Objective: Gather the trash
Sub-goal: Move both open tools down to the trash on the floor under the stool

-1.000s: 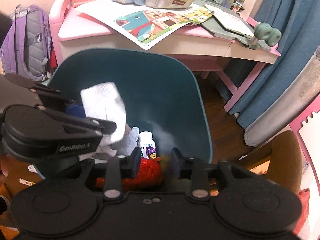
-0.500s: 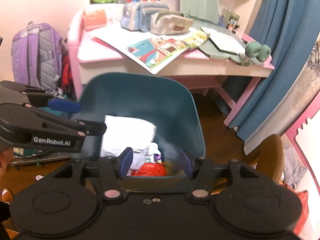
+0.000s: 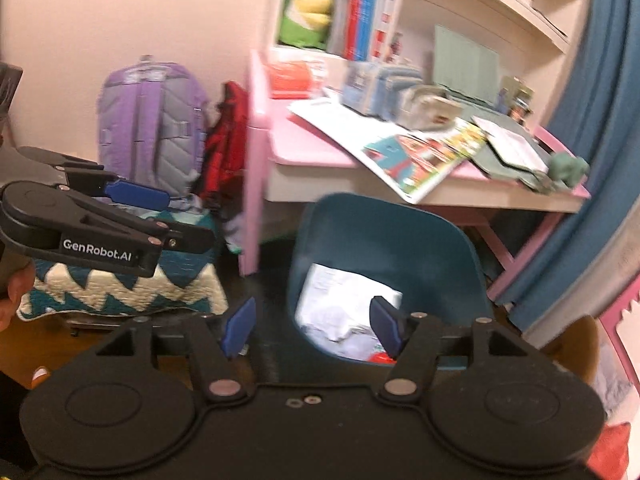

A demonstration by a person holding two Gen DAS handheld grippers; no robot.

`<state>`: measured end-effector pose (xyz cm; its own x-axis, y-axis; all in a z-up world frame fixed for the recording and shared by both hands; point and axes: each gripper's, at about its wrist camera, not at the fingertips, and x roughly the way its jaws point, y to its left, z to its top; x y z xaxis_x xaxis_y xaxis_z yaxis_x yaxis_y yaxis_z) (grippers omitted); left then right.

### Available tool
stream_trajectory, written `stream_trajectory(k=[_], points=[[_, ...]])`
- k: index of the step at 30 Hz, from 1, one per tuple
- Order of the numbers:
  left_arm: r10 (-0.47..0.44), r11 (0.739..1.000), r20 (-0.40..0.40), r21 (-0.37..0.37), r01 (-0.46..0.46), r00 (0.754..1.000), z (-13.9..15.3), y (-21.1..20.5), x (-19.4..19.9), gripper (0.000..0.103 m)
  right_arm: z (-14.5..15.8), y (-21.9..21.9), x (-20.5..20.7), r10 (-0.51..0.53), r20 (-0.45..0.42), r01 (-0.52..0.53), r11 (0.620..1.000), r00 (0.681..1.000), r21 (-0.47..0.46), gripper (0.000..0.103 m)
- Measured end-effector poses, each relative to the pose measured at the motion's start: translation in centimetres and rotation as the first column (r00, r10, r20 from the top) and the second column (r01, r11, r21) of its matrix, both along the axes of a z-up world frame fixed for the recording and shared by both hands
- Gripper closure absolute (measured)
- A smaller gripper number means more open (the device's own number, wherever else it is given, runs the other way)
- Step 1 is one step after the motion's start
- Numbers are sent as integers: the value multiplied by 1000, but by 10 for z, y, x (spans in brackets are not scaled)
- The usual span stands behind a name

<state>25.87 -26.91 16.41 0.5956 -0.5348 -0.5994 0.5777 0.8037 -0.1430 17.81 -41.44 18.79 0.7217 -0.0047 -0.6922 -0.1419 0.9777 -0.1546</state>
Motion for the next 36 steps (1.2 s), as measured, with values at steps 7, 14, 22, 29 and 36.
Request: stream_trajectory(k=[7,14,22,29,36], points=[[59,998,10,-23,-58,998,-3,71,-21,29,-11,71,-2,118,-1,-118,993,993,10,32],[152,988,-4,-40,-152,988,-20,146,-33,24,-39,146,3,257,-25,-256,966,966,28,22],[291,955,-49,-36,-293,955,-65,235,-33,22,-87,208,22,341,-57,-334,937,938,101,12],[370,929,-91,4,-371,925,-118,295,-26,21,-150,249,45,388,-109,-365,912,915,189,5],[393,917,-158,-8,-399,906,-178,337,-10,15,-226,283,67,393,-154,-356,908,907,222,2]])
